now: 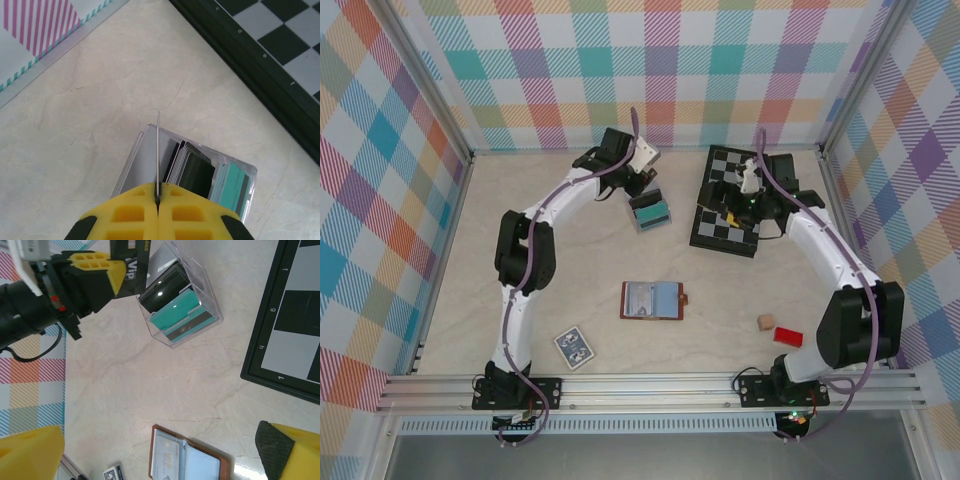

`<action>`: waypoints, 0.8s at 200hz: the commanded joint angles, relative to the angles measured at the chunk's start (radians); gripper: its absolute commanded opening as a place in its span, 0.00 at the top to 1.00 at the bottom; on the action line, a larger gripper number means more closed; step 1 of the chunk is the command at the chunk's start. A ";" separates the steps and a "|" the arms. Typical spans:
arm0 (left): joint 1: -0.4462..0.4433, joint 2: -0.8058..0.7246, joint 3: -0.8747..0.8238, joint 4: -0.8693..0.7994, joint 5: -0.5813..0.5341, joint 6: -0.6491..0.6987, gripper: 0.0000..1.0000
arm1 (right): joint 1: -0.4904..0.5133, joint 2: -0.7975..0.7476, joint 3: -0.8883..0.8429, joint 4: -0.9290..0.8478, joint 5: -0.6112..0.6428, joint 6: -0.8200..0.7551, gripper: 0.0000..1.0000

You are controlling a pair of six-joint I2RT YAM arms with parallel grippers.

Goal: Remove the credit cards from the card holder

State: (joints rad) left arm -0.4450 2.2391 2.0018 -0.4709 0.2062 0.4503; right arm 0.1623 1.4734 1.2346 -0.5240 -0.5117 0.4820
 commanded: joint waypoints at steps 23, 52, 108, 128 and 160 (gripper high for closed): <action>-0.012 0.043 0.072 -0.101 0.003 0.139 1.00 | -0.016 -0.045 -0.007 -0.029 -0.014 -0.004 0.00; -0.011 0.031 0.080 -0.111 0.036 0.142 1.00 | -0.020 -0.042 -0.005 -0.028 -0.023 -0.001 0.00; -0.012 -0.033 0.073 -0.084 0.047 0.122 1.00 | -0.023 -0.042 -0.019 -0.015 -0.036 0.005 0.00; -0.012 -0.047 0.070 -0.074 0.055 0.102 1.00 | -0.023 -0.035 -0.022 -0.015 -0.042 0.006 0.00; -0.020 -0.058 0.051 -0.073 0.067 0.091 1.00 | -0.023 -0.033 -0.032 -0.007 -0.047 0.005 0.00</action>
State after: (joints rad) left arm -0.4500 2.2551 2.0521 -0.5484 0.2386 0.5617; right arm 0.1452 1.4490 1.2179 -0.5400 -0.5323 0.4858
